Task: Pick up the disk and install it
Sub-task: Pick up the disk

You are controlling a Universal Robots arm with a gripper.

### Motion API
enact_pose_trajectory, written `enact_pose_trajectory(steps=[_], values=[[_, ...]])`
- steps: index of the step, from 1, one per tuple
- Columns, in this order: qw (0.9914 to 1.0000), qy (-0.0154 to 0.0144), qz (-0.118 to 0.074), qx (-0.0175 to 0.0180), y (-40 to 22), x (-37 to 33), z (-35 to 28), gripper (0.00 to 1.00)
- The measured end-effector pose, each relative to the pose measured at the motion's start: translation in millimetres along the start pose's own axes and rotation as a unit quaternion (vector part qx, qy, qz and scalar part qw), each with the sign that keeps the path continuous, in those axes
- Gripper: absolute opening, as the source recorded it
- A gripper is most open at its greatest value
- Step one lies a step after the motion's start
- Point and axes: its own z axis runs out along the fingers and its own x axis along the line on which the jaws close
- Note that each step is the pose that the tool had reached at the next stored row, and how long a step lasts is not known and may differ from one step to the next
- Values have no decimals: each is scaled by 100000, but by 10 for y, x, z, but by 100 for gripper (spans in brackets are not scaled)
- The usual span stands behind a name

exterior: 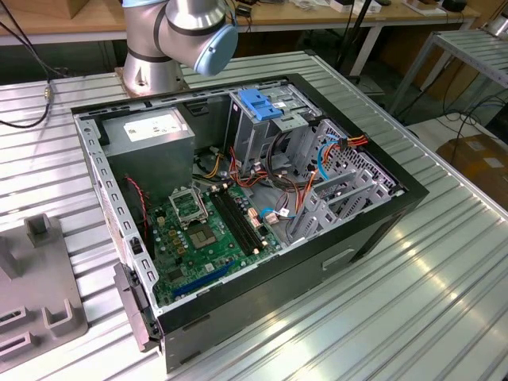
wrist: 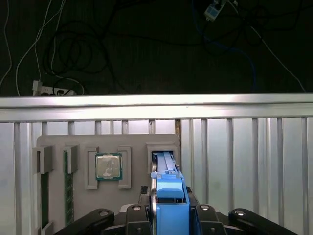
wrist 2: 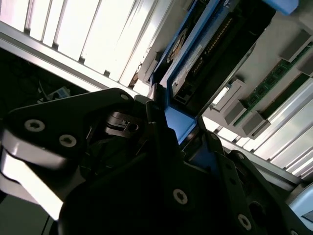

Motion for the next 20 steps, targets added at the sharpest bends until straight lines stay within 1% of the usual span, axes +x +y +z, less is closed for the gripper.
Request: enact_pose_trajectory(steps=[3,4,6,7,14,20], values=[[100000,1,0,-1,1,-1,-42,37],[100000,-1,-1,0,1,-1,-87,37],[100000,-1,-1,-2,5,-4,-267,37],[100000,4,-1,-3,5,-5,-323,37],[100000,-1,1,-1,8,-7,-435,37],[100000,1,0,0,9,-8,-518,37]])
